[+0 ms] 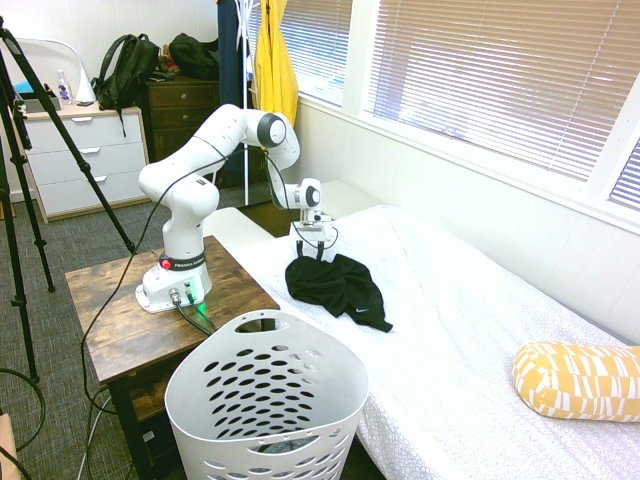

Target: Put my clothes in the laundry bag

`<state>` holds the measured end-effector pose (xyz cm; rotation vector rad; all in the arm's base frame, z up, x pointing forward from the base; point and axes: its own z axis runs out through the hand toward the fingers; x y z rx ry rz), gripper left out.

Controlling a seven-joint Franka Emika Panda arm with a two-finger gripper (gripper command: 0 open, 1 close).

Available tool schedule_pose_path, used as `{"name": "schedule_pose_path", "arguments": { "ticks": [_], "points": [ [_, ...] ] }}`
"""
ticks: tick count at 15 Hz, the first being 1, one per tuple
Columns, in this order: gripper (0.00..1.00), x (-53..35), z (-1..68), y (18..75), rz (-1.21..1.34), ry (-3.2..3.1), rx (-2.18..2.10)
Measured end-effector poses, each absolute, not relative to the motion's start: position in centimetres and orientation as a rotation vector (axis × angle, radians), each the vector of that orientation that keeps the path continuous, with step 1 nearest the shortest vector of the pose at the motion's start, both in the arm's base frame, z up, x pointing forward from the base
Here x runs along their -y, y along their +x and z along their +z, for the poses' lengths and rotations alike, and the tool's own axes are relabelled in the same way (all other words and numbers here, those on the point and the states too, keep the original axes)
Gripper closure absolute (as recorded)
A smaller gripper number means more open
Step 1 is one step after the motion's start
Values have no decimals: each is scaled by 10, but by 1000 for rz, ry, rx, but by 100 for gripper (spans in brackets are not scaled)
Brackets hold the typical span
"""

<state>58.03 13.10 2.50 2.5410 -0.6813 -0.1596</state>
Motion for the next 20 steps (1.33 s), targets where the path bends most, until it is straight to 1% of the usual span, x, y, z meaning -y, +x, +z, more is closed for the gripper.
{"name": "schedule_pose_path", "arguments": {
  "ticks": [14, 20],
  "points": [
    [100, -104, 22, 575, -157, 2500, 704],
    [100, -88, 38, 575, -142, 2506, 757]
  ]
}}
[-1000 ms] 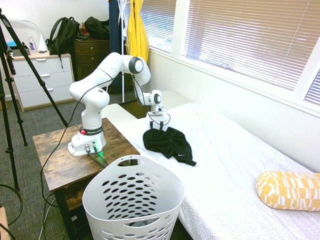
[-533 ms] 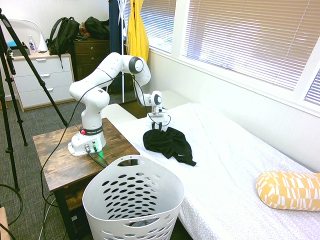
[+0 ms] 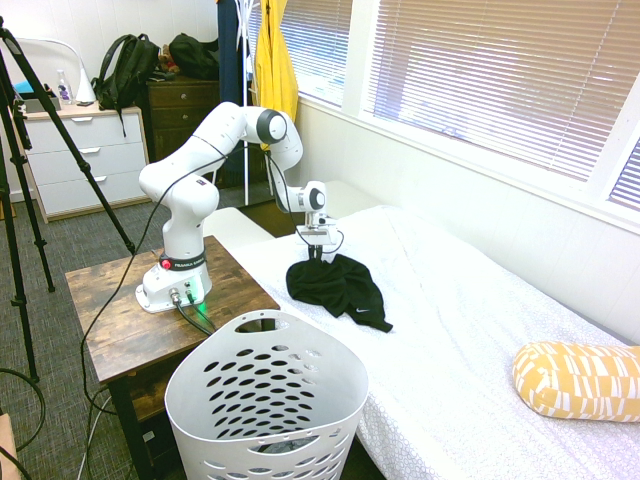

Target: Put my clothes in the laundry bag

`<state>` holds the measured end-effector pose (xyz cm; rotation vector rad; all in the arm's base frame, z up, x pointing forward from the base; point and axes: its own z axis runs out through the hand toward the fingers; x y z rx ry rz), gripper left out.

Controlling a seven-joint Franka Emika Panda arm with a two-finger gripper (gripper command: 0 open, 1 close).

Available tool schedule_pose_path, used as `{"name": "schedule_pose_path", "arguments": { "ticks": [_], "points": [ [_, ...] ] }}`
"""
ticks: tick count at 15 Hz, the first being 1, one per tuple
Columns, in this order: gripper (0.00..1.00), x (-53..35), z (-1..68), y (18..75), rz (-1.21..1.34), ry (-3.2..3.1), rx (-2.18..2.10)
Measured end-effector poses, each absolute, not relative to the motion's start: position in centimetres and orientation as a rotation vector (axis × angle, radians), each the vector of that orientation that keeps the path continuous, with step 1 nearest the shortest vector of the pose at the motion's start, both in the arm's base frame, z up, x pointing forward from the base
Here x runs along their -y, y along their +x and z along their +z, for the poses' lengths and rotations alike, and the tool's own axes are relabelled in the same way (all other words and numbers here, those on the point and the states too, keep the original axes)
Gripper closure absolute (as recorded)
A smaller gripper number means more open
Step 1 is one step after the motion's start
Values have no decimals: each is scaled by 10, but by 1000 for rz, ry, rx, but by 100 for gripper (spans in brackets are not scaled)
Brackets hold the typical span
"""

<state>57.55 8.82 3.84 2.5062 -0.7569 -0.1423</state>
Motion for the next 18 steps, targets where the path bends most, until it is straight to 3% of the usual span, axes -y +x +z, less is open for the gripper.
{"name": "schedule_pose_path", "arguments": {
  "ticks": [7, 18],
  "points": [
    [100, -69, 155, 596, -290, 2573, 901],
    [100, 28, 479, 571, -289, 2462, 811]
  ]
}}
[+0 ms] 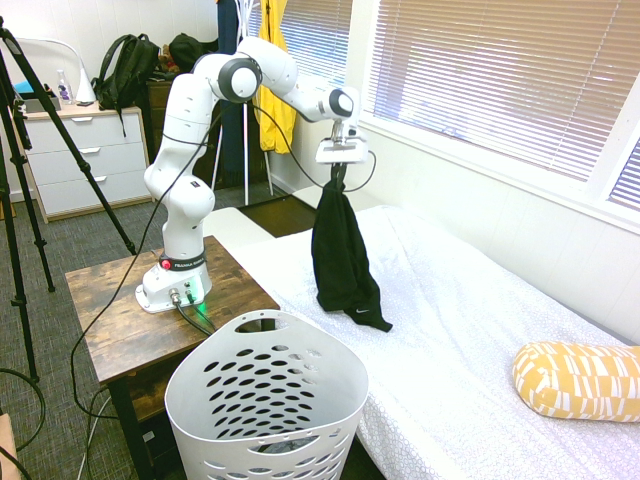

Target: Put my clothes in the laundry bag

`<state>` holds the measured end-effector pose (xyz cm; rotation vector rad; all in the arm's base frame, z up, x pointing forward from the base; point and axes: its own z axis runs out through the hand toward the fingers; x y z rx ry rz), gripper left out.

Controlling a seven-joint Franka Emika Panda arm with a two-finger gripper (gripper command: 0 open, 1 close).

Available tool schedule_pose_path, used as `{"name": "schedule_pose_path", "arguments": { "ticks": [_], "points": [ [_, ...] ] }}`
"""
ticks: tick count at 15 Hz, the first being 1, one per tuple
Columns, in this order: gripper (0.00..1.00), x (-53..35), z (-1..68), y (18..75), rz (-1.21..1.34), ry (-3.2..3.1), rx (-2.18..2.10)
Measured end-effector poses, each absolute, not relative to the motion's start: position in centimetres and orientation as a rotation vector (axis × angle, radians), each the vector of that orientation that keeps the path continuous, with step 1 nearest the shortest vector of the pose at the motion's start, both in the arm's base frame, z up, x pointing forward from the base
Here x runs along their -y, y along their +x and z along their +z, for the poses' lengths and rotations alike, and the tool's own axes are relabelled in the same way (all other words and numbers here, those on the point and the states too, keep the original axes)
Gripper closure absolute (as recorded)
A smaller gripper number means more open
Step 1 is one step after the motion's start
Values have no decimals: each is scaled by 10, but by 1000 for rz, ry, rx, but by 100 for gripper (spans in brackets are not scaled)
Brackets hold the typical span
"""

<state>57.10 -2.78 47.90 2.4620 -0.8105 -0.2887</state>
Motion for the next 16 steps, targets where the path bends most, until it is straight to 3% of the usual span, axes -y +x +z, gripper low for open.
{"name": "schedule_pose_path", "arguments": {
  "ticks": [6, 12, 16],
  "points": [
    [100, 98, 607, 549, -232, 2340, 865],
    [100, 180, 711, 450, -359, 2188, 922],
    [100, 248, 703, 377, -538, 2102, 989]
  ]
}}
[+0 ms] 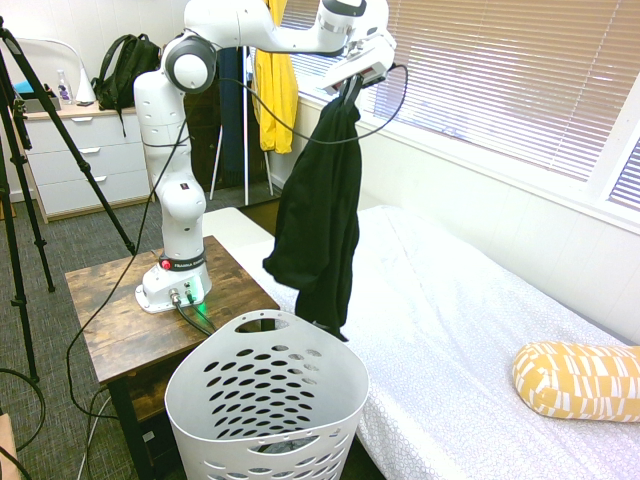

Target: Put my clothes in the laundry bag

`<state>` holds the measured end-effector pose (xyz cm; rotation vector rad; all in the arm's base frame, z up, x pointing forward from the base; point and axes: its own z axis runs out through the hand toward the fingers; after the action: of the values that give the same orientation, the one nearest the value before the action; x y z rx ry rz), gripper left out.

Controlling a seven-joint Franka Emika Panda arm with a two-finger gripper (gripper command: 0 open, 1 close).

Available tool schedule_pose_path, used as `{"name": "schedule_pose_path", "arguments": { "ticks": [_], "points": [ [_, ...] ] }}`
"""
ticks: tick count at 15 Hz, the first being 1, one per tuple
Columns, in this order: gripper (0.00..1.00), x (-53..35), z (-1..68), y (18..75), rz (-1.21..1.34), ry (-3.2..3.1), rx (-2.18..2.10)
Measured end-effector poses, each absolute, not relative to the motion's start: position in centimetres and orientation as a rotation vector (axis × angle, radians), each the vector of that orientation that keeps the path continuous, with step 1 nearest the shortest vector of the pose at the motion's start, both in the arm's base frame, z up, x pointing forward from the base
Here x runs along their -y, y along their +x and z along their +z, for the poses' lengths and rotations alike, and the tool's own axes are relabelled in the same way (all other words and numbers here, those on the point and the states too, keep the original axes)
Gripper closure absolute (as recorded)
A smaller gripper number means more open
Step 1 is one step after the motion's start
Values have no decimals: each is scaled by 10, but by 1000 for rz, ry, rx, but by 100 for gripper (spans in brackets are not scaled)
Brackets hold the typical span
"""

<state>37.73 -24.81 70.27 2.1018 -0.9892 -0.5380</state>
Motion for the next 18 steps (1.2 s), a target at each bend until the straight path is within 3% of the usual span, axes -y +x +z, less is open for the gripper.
{"name": "schedule_pose_path", "arguments": {
  "ticks": [9, 13, 18],
  "points": [
    [100, 392, 679, 187, -898, 1870, 1145],
    [100, 418, 657, 159, -934, 1855, 1162],
    [100, 449, 556, 132, -946, 1810, 1162]
  ]
}}
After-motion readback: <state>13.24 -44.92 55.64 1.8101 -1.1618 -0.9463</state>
